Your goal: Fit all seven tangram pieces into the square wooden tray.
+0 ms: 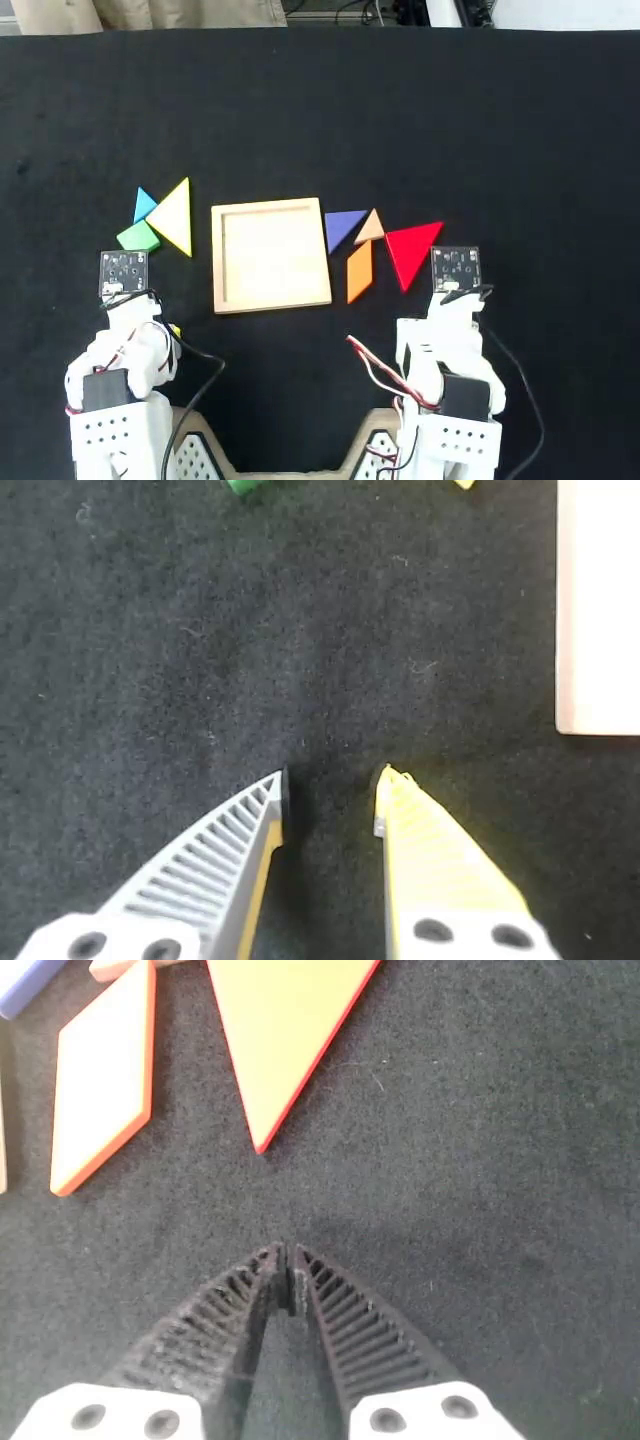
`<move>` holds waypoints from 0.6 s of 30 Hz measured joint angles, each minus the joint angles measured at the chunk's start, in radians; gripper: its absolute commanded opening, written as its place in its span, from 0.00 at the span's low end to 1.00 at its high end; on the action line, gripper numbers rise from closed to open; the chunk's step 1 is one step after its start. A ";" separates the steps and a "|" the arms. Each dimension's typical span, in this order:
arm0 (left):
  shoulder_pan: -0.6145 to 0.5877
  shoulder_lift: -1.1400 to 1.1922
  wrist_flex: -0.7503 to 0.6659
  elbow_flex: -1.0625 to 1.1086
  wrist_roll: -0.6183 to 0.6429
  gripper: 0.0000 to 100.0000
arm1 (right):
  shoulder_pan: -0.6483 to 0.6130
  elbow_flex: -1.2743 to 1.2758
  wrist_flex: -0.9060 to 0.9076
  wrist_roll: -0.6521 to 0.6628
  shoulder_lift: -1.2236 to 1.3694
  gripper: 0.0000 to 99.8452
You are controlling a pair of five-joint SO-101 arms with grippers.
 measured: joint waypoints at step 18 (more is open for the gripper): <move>0.092 0.000 0.000 0.000 -0.003 0.16 | 0.000 0.002 0.000 0.000 0.000 0.01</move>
